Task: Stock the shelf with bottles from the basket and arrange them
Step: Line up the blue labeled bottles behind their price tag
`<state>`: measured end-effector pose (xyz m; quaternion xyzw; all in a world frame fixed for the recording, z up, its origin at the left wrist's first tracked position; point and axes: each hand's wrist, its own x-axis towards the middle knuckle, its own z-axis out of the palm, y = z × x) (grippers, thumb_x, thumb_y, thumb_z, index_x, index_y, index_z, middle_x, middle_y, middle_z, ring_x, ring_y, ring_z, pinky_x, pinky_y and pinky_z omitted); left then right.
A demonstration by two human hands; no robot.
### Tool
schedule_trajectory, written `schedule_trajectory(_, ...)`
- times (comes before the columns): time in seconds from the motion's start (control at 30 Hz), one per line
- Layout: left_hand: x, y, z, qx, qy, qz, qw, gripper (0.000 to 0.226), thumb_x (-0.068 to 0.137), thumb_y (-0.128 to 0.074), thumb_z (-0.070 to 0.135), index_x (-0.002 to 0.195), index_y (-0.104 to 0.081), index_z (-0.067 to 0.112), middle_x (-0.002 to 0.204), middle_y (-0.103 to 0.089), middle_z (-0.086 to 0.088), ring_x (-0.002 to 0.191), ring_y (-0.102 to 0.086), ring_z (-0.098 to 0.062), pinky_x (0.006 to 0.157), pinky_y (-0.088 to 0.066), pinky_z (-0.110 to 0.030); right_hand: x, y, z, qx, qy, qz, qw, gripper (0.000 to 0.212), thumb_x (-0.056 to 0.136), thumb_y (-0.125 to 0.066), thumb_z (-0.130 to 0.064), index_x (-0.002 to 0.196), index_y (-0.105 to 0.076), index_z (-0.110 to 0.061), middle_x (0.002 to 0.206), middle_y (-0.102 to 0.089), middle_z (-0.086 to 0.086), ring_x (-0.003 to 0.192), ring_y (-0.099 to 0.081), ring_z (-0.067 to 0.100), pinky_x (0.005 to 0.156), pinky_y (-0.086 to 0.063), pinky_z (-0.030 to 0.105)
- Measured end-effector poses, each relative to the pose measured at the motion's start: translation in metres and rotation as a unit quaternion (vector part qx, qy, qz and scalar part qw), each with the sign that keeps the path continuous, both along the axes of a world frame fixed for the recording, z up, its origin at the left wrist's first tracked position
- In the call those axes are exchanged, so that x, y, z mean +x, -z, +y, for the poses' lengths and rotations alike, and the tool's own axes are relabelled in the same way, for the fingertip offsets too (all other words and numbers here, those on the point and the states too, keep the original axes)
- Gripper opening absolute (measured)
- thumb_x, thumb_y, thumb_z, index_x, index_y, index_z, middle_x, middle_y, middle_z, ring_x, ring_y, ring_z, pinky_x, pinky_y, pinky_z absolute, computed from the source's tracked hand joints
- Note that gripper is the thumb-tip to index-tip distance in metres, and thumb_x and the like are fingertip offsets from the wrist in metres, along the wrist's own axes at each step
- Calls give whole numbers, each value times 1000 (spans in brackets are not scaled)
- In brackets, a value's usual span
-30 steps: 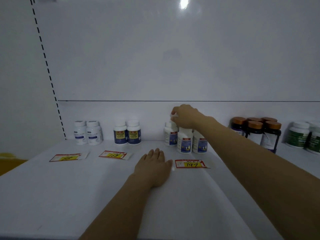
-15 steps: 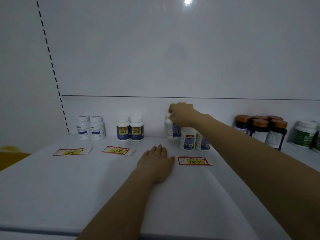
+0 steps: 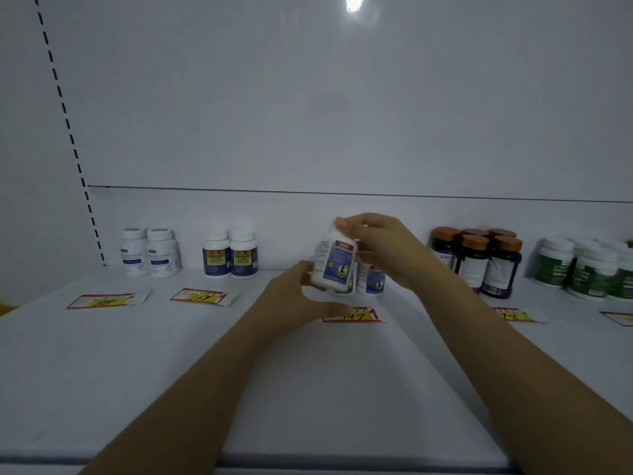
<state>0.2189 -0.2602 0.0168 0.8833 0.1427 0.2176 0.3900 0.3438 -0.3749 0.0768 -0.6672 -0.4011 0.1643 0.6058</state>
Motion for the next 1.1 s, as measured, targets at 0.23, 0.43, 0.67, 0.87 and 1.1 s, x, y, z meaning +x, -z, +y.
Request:
schedule_trajectory(0.23, 2, -4, -1, -66, 19, -8, 998, 37, 73, -78, 30, 108, -66, 24, 97, -71, 9, 88, -66, 0, 72, -47, -7, 1, 7, 5, -25, 1, -28, 999, 34, 88, -59, -47, 91, -68, -15, 91, -73, 2, 87, -71, 20, 86, -56, 35)
schedule_trajectory(0.43, -1, -3, -4, -80, 27, 0, 996, 38, 74, -77, 29, 110, -66, 24, 99, -70, 8, 89, -65, 0, 78, -48, -10, 2, 12, 3, -13, -28, -5, 1000, 26, 93, -56, -37, 95, -67, -14, 91, -72, 2, 89, -70, 20, 89, -55, 35)
schedule_trajectory(0.67, 0, -3, -5, -82, 32, 8, 996, 39, 74, -76, 28, 111, -65, 23, 99, -70, 6, 87, -64, 1, 73, -45, -8, 5, 15, 1, -1, -42, 6, 999, 26, 93, -56, -36, 97, -66, -12, 94, -71, 4, 91, -69, 20, 88, -55, 34)
schedule_trajectory(0.87, 0, -2, -3, -79, 37, 1, 996, 40, 73, -78, 29, 111, -66, 25, 94, -70, 11, 87, -65, 2, 71, -47, -5, 4, 16, 0, 2, -44, 6, 999, 29, 94, -56, -35, 103, -66, -10, 97, -72, 5, 90, -70, 19, 86, -56, 32)
schedule_trajectory(1.1, -1, -3, -2, -80, 27, -7, 996, 42, 71, -80, 27, 110, -65, 23, 99, -71, 8, 89, -67, -2, 73, -48, -8, -2, 14, 0, -9, -14, -16, 1000, 41, 84, -61, -51, 102, -65, -15, 92, -73, -1, 86, -72, 17, 83, -57, 33)
